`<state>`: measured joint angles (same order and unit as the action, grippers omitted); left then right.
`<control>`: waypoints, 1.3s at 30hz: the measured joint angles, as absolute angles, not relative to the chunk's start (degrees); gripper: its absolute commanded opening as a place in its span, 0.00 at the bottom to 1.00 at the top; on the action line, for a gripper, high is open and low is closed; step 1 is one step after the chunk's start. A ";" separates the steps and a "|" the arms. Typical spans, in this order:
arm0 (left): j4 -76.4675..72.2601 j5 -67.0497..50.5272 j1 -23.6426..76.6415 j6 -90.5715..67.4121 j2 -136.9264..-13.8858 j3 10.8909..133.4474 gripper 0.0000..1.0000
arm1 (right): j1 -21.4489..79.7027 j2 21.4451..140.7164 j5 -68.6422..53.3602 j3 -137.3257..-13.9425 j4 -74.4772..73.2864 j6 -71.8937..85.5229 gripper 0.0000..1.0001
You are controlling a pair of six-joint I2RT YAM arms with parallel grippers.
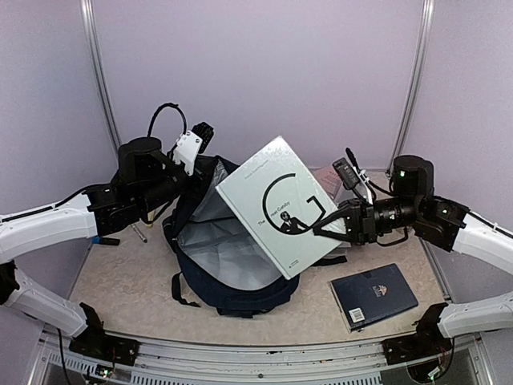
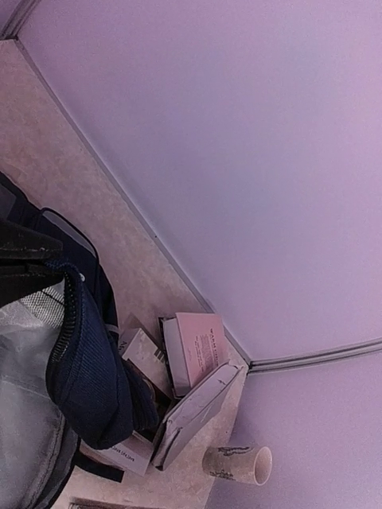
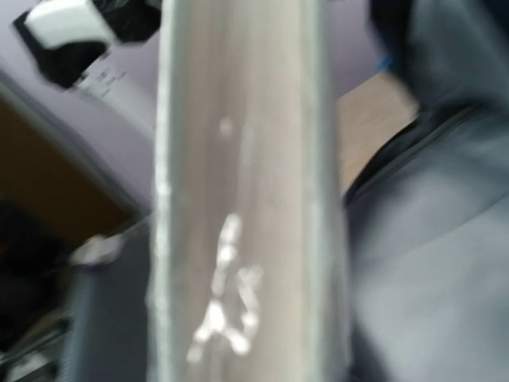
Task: Pack the student bag
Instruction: Place the book in the largest pocket of the bag.
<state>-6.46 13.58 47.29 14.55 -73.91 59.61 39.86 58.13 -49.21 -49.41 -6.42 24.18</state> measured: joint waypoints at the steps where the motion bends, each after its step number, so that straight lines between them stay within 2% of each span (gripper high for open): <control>1: -6.46 13.34 47.29 14.33 -73.91 59.61 0.00 | 40.53 58.98 -50.48 -48.18 -4.54 25.69 0.00; 7: -6.70 10.74 47.29 13.19 -73.91 59.61 0.00 | 43.99 66.83 -53.69 -44.36 0.27 31.70 0.00; 16: -7.22 7.90 49.15 10.87 -71.85 58.24 0.00 | 42.15 84.88 -51.20 -43.64 10.26 45.78 0.00; 21: -6.15 4.49 49.87 6.74 -71.88 58.24 0.00 | 41.39 96.14 -47.22 -48.31 14.94 53.39 0.00; 27: -7.81 -1.43 49.87 4.89 -71.88 56.64 0.00 | 41.47 101.86 -39.24 -51.44 21.52 61.14 0.02; 30: -9.67 -4.05 49.87 4.91 -71.88 55.07 0.00 | 41.52 105.27 -37.01 -53.43 25.06 64.77 0.20; 33: -10.70 -6.24 49.87 4.91 -71.88 54.22 0.00 | 41.89 108.99 -35.38 -56.25 27.03 67.05 0.31; 35: -11.29 -7.18 49.84 4.91 -71.72 53.63 0.00 | 42.11 110.54 -34.33 -57.93 27.35 67.51 0.45; 39: -11.49 -7.29 49.65 4.91 -70.72 52.64 0.00 | 42.81 111.42 -30.96 -62.17 23.09 64.77 0.59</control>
<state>-11.49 -7.29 49.65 4.91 -70.72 52.64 42.81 111.42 -30.96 -62.17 23.09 64.77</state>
